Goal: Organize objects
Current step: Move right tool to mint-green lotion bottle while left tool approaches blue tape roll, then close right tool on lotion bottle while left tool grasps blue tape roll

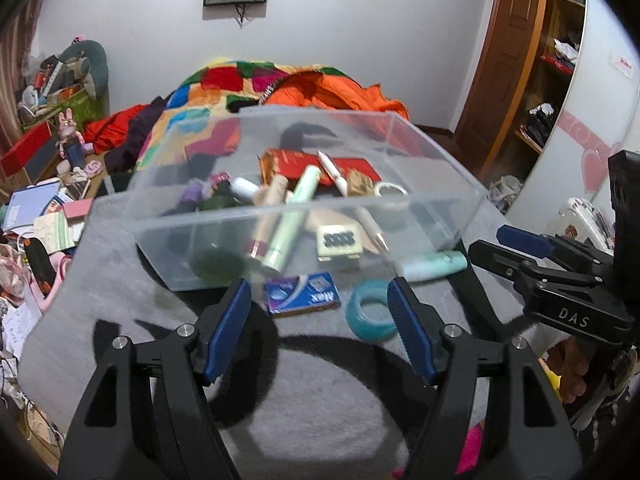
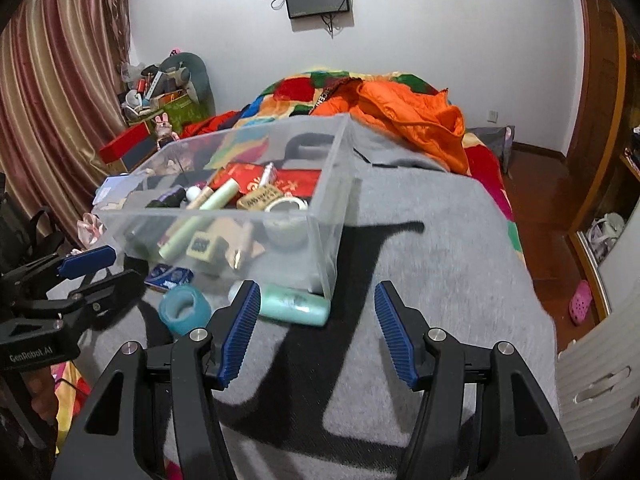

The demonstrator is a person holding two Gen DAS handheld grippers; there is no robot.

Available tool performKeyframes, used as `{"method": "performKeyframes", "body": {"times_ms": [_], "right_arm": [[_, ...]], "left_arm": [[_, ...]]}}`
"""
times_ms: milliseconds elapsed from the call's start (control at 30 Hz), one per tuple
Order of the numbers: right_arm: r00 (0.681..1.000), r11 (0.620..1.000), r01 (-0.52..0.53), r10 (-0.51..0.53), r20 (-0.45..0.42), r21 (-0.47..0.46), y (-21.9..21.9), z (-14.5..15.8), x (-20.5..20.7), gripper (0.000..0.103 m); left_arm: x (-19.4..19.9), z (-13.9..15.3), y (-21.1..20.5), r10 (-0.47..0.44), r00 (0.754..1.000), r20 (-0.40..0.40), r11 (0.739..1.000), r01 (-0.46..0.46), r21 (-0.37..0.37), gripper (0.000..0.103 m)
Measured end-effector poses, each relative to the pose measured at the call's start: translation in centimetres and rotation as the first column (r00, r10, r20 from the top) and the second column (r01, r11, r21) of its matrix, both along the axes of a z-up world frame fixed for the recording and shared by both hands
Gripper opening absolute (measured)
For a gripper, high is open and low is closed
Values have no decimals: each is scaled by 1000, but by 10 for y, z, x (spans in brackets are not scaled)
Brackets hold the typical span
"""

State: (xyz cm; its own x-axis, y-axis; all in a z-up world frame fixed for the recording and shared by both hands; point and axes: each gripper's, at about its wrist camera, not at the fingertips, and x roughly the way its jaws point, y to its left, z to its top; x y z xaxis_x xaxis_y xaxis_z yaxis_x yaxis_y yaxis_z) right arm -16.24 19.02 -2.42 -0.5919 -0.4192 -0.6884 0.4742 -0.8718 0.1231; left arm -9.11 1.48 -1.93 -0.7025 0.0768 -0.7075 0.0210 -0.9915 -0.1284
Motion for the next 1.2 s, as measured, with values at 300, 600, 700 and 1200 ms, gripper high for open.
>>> {"method": "performKeyframes", "body": {"times_ms": [300, 600, 700, 1200], "right_arm": [[998, 999, -46, 46, 49, 0, -2, -15, -4, 58], [990, 993, -113, 110, 91, 25, -17, -29, -17, 58], [986, 991, -130, 128, 110, 11, -20, -32, -20, 58], [953, 958, -285, 284, 103, -3, -30, -23, 17, 33]], "left_arm": [[-10, -18, 22, -62, 997, 52, 998, 62, -7, 70], [-24, -29, 39, -119, 990, 72, 991, 123, -49, 69], [-26, -29, 40, -129, 989, 65, 990, 132, -50, 49], [8, -23, 15, -139, 988, 72, 990, 138, 7, 38]]}}
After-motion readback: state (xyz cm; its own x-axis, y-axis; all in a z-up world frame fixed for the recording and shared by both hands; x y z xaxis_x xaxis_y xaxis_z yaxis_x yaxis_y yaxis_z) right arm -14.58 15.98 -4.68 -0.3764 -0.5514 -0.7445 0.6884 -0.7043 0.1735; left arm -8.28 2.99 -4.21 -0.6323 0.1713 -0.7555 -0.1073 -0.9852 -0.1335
